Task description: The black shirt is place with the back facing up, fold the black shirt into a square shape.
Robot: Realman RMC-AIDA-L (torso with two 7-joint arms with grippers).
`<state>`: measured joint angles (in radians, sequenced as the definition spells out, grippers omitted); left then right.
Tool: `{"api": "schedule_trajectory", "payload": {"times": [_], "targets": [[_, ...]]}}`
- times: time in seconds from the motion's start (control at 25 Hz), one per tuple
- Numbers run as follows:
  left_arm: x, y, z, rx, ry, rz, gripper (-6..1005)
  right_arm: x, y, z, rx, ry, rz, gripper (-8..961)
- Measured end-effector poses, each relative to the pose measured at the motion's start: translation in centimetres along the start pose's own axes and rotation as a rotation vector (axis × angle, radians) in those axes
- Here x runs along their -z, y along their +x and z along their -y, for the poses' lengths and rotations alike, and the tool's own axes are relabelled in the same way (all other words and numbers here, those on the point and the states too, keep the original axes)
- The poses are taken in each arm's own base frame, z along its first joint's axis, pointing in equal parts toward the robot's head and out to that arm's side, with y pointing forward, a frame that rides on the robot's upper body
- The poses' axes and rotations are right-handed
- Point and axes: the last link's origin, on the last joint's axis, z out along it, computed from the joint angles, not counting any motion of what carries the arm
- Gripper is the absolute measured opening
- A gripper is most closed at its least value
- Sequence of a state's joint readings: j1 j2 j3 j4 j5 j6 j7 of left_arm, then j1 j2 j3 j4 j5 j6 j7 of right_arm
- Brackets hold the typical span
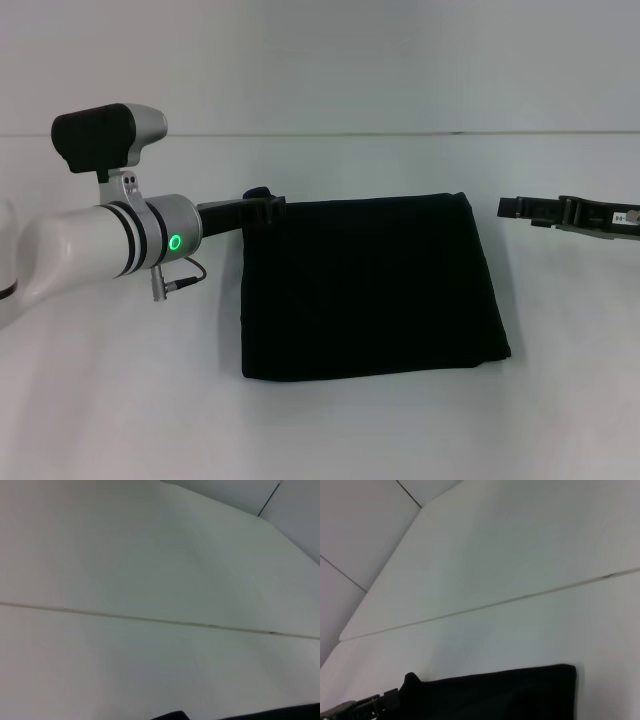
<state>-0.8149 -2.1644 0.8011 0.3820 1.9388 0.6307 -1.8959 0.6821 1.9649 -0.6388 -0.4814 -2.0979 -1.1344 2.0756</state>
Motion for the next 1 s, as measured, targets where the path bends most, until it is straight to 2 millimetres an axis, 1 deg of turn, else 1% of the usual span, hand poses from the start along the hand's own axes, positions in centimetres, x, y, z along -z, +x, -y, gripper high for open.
{"api": "schedule_trajectory", "payload": {"times": [0.32,0.44,0.68,0.88,1.0], "targets": [[-0.1,0.1,-0.2,0.01,-0.005,0.0,184,-0.1,-0.1,0.1,0.016,0.013,0.005,793],[-0.1,0.1,-0.1,0.01,0.004,0.0,-3,-0.2,-0.2,0.1,0.02,0.017,0.005,793],[0.0,0.1,0.4,0.028,0.028,-0.015,0,-0.3,-0.3,0.0,0.023,0.017,0.006,793],[0.1,0.5,0.7,0.061,0.044,-0.044,44,-0.3,-0.3,0.0,0.024,0.016,0.006,792],[0.0,0.3,0.9,0.063,0.054,-0.041,71,-0.3,-0.3,0.0,0.024,0.016,0.006,792]]}}
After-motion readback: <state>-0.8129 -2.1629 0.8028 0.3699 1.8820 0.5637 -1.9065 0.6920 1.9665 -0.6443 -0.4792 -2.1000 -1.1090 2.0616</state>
